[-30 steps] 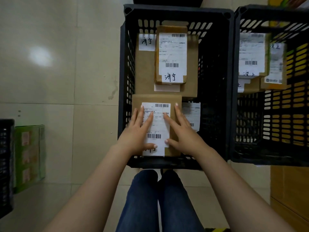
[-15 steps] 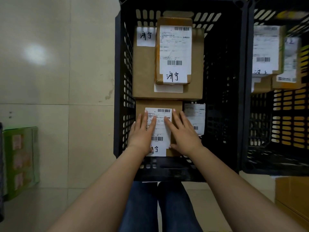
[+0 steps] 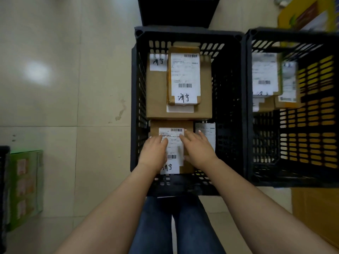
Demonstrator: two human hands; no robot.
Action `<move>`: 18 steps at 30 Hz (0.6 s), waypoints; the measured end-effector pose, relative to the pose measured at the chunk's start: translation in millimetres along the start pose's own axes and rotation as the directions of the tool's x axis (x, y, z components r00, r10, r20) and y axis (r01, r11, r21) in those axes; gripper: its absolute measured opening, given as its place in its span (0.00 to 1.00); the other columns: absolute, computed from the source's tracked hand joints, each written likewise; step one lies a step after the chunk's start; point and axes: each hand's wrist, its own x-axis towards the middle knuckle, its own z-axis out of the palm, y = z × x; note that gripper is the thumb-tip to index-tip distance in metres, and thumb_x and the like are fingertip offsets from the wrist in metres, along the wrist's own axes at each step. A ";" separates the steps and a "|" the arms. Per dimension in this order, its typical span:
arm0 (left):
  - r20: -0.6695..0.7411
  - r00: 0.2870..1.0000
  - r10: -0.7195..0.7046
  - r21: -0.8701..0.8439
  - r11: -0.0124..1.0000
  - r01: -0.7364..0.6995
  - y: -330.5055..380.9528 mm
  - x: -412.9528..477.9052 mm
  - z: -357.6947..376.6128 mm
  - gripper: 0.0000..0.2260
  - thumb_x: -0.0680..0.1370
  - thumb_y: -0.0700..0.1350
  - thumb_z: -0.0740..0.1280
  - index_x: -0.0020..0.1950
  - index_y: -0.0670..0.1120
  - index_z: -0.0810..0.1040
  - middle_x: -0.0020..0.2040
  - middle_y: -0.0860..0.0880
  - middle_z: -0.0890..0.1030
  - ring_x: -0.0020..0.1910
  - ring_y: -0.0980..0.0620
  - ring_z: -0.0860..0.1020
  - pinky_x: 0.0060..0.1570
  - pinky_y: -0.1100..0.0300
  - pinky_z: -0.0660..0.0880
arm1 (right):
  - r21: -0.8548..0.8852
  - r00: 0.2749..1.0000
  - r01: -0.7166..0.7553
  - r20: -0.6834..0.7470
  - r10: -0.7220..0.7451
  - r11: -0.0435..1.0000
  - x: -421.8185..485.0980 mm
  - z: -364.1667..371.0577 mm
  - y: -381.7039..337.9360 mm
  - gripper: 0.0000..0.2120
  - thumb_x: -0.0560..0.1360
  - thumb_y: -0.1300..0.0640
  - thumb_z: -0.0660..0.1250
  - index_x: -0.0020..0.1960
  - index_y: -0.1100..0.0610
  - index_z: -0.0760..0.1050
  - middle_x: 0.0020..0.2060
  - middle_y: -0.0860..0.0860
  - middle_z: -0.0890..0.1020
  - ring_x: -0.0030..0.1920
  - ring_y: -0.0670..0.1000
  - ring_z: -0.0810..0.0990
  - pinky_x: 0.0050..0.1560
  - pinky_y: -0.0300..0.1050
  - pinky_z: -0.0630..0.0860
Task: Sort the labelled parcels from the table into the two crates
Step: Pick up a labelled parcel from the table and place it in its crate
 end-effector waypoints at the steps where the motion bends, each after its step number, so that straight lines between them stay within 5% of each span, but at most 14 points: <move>1: -0.046 0.999 0.010 -0.017 1.000 -0.010 1.9 -11.5 -8.5 0.25 0.76 0.44 0.68 0.72 0.45 0.66 0.70 0.45 0.70 0.69 0.45 0.66 0.70 0.53 0.59 | 0.007 1.000 0.000 -0.018 0.000 1.000 -12.0 -10.7 -2.6 0.36 0.77 0.55 0.67 0.79 0.54 0.51 0.79 0.55 0.54 0.78 0.54 0.54 0.77 0.52 0.41; 6: -0.192 0.981 0.019 -0.057 0.998 -0.031 16.1 -69.2 -47.6 0.28 0.72 0.44 0.73 0.70 0.43 0.71 0.63 0.43 0.76 0.63 0.42 0.73 0.65 0.49 0.67 | 0.047 0.996 0.041 -0.081 -0.038 0.998 -73.6 -58.9 -15.5 0.34 0.77 0.53 0.68 0.78 0.55 0.57 0.76 0.53 0.61 0.75 0.54 0.60 0.77 0.50 0.44; 11: -0.436 0.898 -0.064 -0.160 0.987 -0.007 36.0 -125.8 -79.1 0.30 0.60 0.41 0.81 0.61 0.41 0.79 0.51 0.44 0.80 0.49 0.42 0.79 0.49 0.48 0.76 | 0.050 0.979 0.122 -0.169 -0.112 0.991 -122.2 -94.3 -29.2 0.32 0.76 0.53 0.69 0.76 0.55 0.61 0.72 0.51 0.66 0.72 0.53 0.64 0.76 0.49 0.49; 18: -0.611 0.722 -0.325 -0.271 0.943 0.195 52.8 -201.4 -103.2 0.25 0.65 0.42 0.78 0.61 0.44 0.78 0.53 0.45 0.80 0.53 0.43 0.78 0.58 0.46 0.74 | -0.037 0.902 0.317 -0.297 -0.314 0.948 -163.5 -140.6 -63.4 0.32 0.77 0.51 0.67 0.77 0.53 0.59 0.74 0.50 0.65 0.74 0.51 0.61 0.76 0.47 0.48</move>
